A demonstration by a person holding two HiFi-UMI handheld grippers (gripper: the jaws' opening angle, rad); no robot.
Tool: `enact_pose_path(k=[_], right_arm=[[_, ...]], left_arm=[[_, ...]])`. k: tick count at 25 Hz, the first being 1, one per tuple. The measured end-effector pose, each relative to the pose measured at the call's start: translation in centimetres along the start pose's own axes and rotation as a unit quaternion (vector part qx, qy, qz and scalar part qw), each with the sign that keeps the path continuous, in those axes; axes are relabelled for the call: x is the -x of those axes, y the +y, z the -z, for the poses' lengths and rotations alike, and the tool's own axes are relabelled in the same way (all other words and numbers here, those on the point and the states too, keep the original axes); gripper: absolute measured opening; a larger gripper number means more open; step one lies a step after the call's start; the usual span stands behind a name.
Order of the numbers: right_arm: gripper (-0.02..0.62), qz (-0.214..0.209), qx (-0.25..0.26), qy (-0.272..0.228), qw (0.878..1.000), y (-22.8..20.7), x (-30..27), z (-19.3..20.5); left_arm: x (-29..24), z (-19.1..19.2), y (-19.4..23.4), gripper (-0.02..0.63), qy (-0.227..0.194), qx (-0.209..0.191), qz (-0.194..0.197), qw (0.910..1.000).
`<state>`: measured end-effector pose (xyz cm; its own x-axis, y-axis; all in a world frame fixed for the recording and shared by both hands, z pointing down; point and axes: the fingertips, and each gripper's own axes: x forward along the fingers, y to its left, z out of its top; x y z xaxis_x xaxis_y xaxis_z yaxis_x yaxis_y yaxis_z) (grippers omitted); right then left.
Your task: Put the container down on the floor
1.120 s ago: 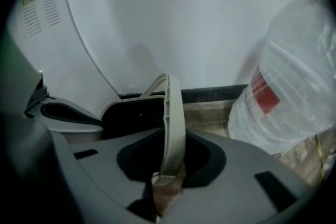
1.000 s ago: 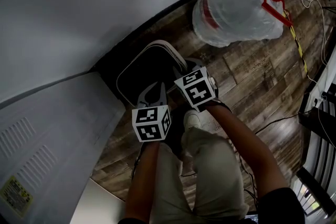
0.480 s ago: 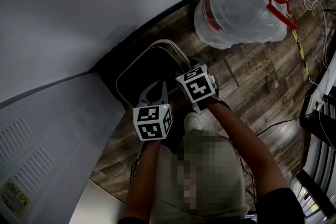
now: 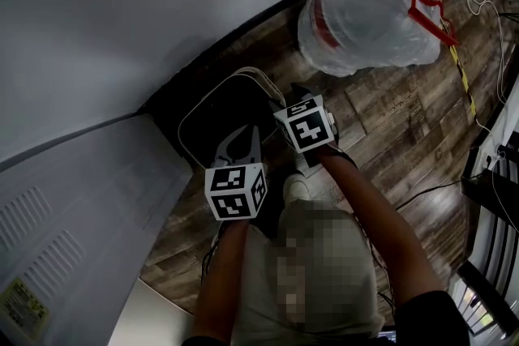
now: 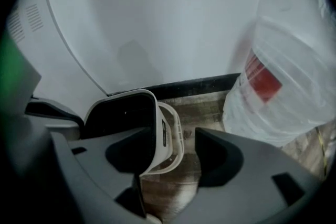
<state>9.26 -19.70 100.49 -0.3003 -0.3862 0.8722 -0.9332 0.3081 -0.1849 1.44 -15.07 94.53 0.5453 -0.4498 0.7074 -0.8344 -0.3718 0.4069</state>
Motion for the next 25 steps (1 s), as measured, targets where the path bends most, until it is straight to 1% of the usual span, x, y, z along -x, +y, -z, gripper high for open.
enact_pose_path(k=[5, 9, 13, 17, 18, 20, 22, 25], right_arm=[[0.241, 0.007, -0.005, 0.006, 1.0, -0.8, 0.4, -0.1], [0.241, 0.012, -0.013, -0.002, 1.0, -1.0, 1.5, -0.7], [0.241, 0.014, -0.028, -0.002, 1.0, -0.8, 3.6, -1.1], [0.238, 0.013, -0.029, -0.002, 0.999, -0.2, 6.5, -1.8], [0.228, 0.015, -0.03, -0.003, 0.999, -0.1, 7.4, -2.1], [0.179, 0.021, -0.031, -0.005, 0.999, 0.0, 9.3, -2.7], [0.149, 0.025, -0.03, -0.009, 0.999, 0.3, 11.4, -3.5], [0.09, 0.031, -0.035, -0.024, 0.999, 1.0, 14.8, -5.3]], left_arm=[[0.3, -0.4, 0.5, 0.017, -0.001, 0.001, -0.008, 1.0], [0.9, -1.3, 0.5, 0.017, -0.005, 0.0, -0.009, 0.9999], [2.1, -2.7, 0.2, 0.017, -0.013, -0.003, -0.01, 0.9999], [4.5, -4.5, -0.2, 0.017, -0.014, -0.008, -0.016, 0.9997], [5.1, -4.9, -0.5, 0.017, -0.014, -0.006, -0.016, 0.9998], [6.4, -5.8, -1.3, 0.017, -0.012, -0.004, -0.015, 0.9998], [7.9, -6.9, -2.3, 0.017, -0.012, 0.0, -0.013, 0.9998], [10.2, -8.8, -4.0, 0.017, -0.012, -0.003, -0.01, 0.9999]])
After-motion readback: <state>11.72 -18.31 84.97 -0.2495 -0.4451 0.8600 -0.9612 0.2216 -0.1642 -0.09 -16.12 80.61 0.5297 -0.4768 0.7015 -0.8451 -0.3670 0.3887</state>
